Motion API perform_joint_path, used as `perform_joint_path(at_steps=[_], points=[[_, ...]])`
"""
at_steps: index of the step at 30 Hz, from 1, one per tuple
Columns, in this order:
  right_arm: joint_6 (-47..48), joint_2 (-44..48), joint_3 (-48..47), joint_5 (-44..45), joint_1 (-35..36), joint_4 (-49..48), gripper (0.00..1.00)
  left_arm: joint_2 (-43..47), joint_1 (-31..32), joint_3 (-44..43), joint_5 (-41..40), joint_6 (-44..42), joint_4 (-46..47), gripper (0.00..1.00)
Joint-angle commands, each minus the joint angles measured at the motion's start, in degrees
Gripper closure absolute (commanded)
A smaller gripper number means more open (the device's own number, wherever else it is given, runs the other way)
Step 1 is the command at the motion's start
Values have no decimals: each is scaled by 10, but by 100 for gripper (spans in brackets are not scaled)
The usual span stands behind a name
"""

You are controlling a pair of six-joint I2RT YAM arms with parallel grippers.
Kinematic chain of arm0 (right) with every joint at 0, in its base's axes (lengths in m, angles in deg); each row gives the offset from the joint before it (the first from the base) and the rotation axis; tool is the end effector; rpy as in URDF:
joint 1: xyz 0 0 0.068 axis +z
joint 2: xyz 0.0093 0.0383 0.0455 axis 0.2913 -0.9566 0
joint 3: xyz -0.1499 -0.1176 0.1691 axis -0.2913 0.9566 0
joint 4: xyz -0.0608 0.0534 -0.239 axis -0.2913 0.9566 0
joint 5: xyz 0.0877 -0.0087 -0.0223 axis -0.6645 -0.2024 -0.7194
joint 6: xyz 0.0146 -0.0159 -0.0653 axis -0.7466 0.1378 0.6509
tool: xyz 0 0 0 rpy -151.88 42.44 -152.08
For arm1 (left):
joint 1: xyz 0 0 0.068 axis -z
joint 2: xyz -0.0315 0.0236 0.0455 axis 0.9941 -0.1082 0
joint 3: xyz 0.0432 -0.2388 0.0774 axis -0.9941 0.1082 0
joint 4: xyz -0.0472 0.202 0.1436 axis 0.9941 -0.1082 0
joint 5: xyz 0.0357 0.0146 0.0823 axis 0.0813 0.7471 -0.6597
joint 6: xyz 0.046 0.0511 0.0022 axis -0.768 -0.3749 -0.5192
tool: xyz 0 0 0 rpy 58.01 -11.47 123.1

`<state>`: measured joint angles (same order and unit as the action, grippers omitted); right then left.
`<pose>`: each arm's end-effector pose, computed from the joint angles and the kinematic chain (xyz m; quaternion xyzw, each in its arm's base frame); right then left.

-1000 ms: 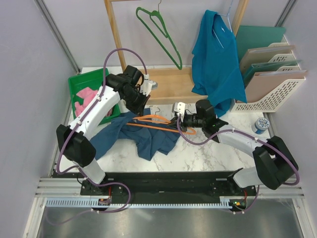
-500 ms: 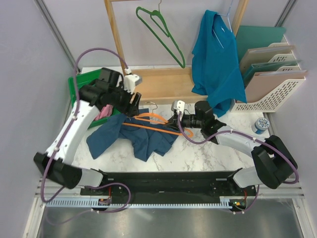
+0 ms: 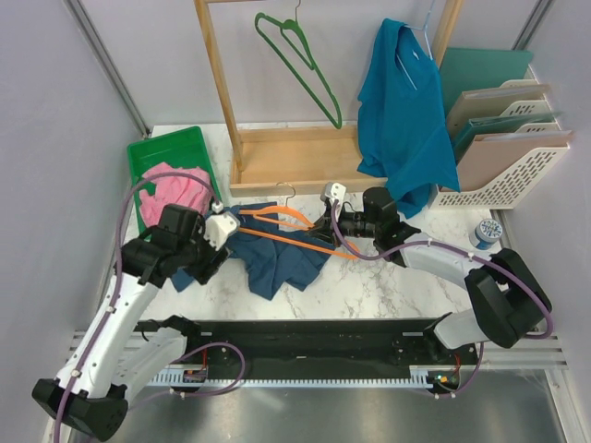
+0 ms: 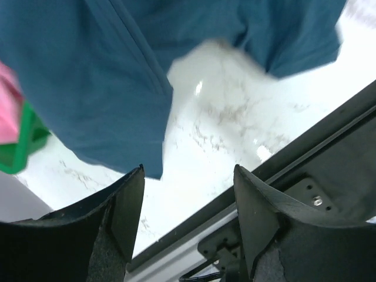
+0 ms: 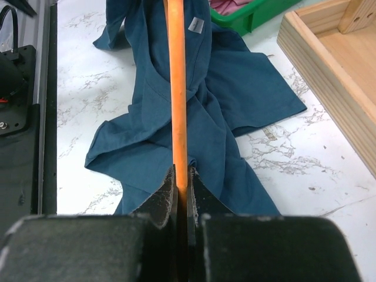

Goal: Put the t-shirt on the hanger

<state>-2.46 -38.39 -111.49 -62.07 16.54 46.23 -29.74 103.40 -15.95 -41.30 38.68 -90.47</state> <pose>0.2404 0.2032 0.2121 -0.4536 0.6359 0.4088 0.4720 0.1433 -0.0562 0.2823 0.3764 0.8769 -0.0269 0.2976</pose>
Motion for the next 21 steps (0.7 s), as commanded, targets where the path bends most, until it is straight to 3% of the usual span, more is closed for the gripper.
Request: perform_joint_path(at_steps=[1, 6, 12, 14, 15, 17, 18, 21], points=[[-31, -3, -23, 1, -3, -38, 100, 22, 5, 65, -74, -56, 64, 31], [-43, -5, -27, 5, -4, -30, 100, -7, 18, 119, -117, -40, 191, 30], [-55, -8, -39, -1, -9, -13, 100, -10, 29, 206, -166, -46, 326, 39], [-51, -7, -40, -2, -11, -7, 100, -1, 29, 210, -184, -53, 335, 53], [-47, -9, -41, -3, -11, -3, 100, 5, 29, 200, -184, -57, 331, 74], [-35, -11, -42, -1, -13, 6, 100, 21, 29, 179, -174, -58, 288, 92], [-31, -12, -42, -2, -14, 8, 100, 24, 29, 152, -171, -59, 267, 98], [-16, -13, -41, -5, -15, 14, 100, 30, 28, 85, -157, -65, 208, 98]])
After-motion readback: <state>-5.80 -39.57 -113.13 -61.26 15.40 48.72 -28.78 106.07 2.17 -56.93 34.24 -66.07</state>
